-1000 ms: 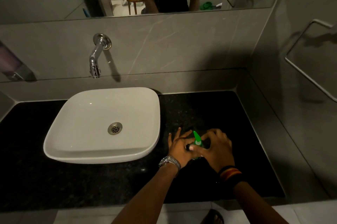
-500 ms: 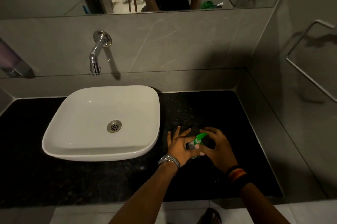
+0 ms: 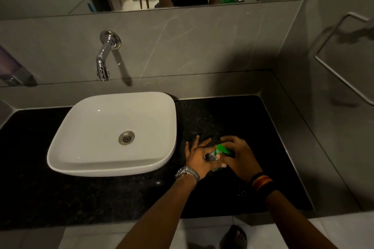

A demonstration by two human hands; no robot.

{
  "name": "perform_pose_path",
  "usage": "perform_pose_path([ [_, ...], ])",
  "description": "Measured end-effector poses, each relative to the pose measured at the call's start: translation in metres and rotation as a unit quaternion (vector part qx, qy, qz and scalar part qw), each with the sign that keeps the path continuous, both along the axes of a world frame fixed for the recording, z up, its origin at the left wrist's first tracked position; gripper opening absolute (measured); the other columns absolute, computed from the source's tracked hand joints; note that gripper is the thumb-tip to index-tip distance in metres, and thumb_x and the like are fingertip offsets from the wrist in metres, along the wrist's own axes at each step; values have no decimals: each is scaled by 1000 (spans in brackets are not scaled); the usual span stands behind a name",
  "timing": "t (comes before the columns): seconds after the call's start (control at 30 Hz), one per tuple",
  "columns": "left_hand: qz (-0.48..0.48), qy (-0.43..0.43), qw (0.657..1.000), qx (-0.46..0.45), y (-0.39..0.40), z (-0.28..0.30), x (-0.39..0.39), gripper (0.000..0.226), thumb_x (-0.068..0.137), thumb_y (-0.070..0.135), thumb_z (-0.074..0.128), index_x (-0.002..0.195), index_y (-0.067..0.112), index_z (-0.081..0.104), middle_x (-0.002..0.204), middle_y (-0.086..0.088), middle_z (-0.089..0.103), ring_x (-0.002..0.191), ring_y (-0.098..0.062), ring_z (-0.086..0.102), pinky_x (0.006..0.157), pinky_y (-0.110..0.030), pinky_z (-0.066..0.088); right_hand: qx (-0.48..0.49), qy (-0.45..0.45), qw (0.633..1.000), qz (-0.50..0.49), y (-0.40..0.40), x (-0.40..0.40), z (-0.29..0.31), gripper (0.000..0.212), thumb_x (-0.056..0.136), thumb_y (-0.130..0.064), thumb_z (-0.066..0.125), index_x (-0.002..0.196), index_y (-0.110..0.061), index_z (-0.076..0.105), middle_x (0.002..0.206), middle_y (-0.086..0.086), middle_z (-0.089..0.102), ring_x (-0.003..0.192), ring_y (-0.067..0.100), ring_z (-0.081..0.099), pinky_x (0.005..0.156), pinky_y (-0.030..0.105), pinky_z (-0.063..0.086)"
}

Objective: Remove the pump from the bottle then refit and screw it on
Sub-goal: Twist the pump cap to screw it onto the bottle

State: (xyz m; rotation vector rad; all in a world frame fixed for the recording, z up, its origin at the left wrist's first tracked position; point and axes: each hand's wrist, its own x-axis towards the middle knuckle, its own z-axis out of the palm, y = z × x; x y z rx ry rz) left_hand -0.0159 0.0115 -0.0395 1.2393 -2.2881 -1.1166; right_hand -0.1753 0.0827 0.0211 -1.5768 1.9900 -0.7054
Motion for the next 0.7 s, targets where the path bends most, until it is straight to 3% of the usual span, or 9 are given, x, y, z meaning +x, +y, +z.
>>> perform_pose_path([
  [0.1,3,5,1000,5,-1,1,-1,66,59,79,66,118,52,65,156,14,39,152,-16,2,114,-49,-20,5,55,998,-17,-8,5,6,29,74,-39,80,90,-19,67,111,-2,61,107,18,54,94,39,46],
  [0.2,3,2,1000,3,-1,1,-1,69,57,81,63,117,49,66,155,13,40,152,-16,3,115,-50,-19,7,102,993,-52,-11,7,6,34,69,-46,80,83,-23,60,98,-2,57,100,20,55,89,40,45],
  [0.33,3,-2,1000,-18,-1,-3,-1,69,58,81,59,119,50,66,155,13,40,148,-10,1,114,-47,-20,26,61,998,-10,-4,2,-1,47,71,-43,81,113,-31,66,129,-7,51,123,16,45,105,38,41],
  [0.4,5,6,1000,-9,-1,-4,0,68,58,81,62,119,50,65,155,15,39,147,-7,0,112,-43,-23,17,72,997,21,-4,-2,-4,38,76,-33,78,113,-31,69,138,-7,52,130,18,43,109,40,38],
  [0.5,11,4,1000,-20,-1,-5,0,61,61,75,70,115,46,68,154,15,42,146,-5,1,111,-39,-24,3,103,995,-2,-6,1,-3,29,70,-47,78,88,-28,67,113,-7,60,111,16,52,95,39,44],
  [0.6,28,-10,999,-43,0,-9,-2,52,68,60,78,116,43,69,152,15,45,150,-11,5,111,-38,-21,11,106,992,-64,-8,8,0,45,58,-65,76,68,-30,51,84,-10,51,88,16,55,78,36,47],
  [0.63,30,-12,998,-45,0,-10,-3,53,68,59,77,118,43,68,152,14,45,151,-14,5,112,-41,-20,10,103,992,-69,-6,8,-1,45,57,-68,75,71,-30,54,87,-10,52,90,15,56,79,35,48],
  [0.7,31,-5,999,-41,1,-10,-3,60,64,68,70,119,45,67,152,14,45,150,-12,5,114,-46,-18,6,74,996,-47,-1,4,-6,45,63,-62,77,94,-32,66,111,-9,55,109,14,52,94,33,46],
])
